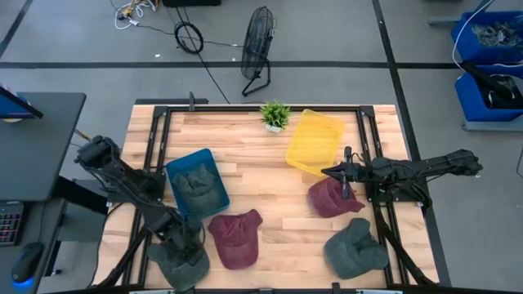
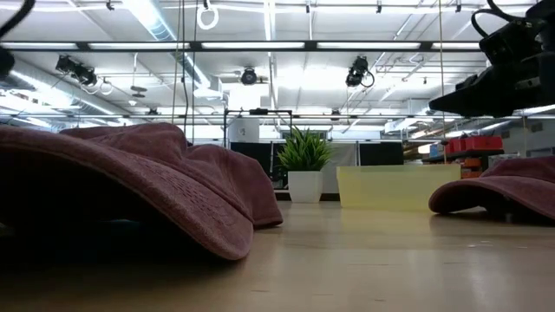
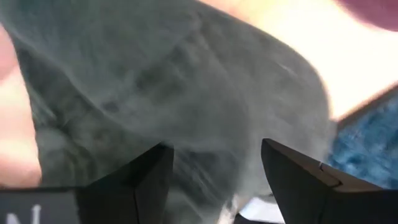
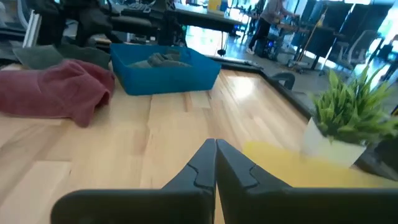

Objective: Pick & Place hat
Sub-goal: Put the left gray cap into the blue bin

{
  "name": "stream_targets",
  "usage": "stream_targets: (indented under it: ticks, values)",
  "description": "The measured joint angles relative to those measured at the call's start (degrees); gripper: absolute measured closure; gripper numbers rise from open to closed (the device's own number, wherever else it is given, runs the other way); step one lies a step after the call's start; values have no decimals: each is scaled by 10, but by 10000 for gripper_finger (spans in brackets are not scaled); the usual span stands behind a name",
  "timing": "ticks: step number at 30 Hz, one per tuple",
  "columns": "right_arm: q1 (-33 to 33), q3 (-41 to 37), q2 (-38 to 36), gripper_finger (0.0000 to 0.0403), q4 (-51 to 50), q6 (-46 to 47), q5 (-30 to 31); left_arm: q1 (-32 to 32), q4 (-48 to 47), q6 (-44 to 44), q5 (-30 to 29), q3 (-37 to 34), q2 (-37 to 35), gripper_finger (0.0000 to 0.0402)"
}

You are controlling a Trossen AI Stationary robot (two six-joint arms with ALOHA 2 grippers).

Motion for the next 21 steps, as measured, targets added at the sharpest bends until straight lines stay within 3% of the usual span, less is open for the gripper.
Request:
stream_targets:
  ticks: [4, 7, 15, 21]
  values:
    - [0, 0, 0, 392, 26, -58, 0, 1, 52, 82, 0, -8, 30, 173]
    - [0, 0, 0, 392, 51, -97, 0, 2, 63, 139, -1, -7, 39, 212]
    - [0, 0, 0, 392, 103, -184, 0, 5, 56, 161, 5, 22, 30, 379]
    - [0, 0, 0, 392, 105, -216, -1, 7, 13, 157, 10, 114, -10, 381]
